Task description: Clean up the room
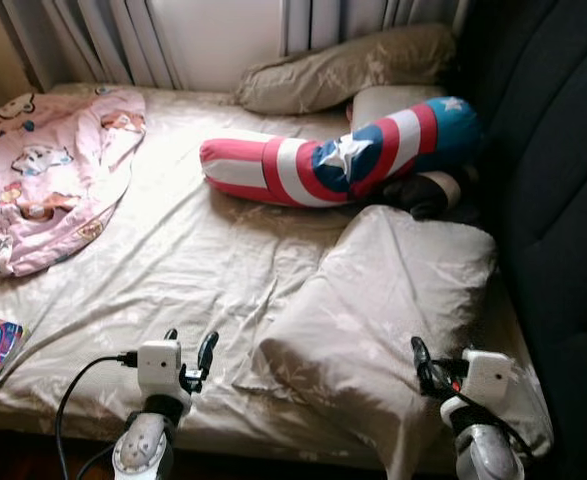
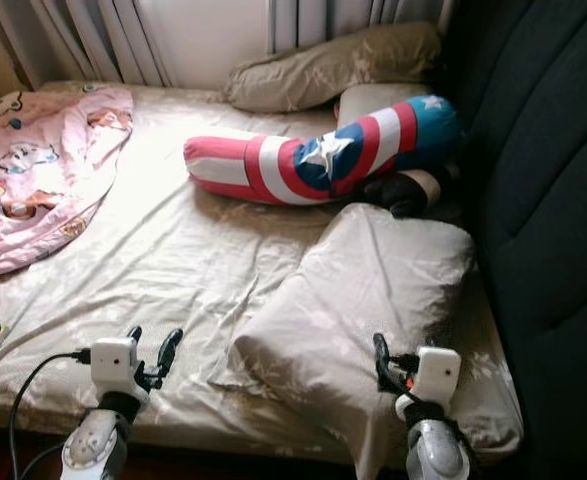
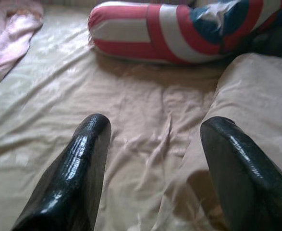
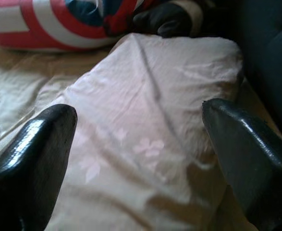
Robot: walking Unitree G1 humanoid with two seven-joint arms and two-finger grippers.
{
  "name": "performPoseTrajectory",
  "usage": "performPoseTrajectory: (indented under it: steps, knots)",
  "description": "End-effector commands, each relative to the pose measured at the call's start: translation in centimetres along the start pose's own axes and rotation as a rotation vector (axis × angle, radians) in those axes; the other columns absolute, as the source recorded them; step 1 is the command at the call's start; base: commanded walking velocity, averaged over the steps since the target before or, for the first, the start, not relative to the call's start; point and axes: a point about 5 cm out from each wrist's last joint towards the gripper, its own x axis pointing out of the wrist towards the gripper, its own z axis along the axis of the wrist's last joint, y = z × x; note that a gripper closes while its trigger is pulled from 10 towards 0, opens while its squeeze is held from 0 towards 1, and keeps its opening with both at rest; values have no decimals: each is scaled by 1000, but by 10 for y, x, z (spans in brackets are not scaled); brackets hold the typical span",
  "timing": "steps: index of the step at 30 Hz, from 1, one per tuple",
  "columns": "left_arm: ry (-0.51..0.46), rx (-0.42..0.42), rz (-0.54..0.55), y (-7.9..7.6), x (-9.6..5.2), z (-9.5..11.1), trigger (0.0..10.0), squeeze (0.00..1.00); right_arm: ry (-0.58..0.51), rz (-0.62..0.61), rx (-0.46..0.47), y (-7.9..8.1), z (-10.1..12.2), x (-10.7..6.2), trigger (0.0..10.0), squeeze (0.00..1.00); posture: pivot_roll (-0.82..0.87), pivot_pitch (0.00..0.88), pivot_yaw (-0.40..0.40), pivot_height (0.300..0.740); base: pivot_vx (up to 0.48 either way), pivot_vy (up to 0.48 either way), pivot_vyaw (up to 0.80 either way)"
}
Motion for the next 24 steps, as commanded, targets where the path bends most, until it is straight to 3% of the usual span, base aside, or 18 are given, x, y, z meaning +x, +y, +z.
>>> performPoseTrajectory:
  steps: [1,11,16,24]
  knots:
    - [9,8,-34,0,-2,1,10000,0,-37,-7,-18,3,9,4,10000,0,11,58,-57,740,0,0,0]
    - [-67,-13,13,0,8,21,10000,0,-9,-69,10,2,4,-1,10000,0,13,37,-49,740,0,0,0]
    - [-84,-20,37,3,9,27,10000,0,18,-5,-13,14,5,2,10000,0,15,38,-52,735,0,0,0]
    - [-75,-16,30,3,10,31,10000,0,33,-3,-47,15,4,4,10000,0,18,92,-56,715,0,0,0]
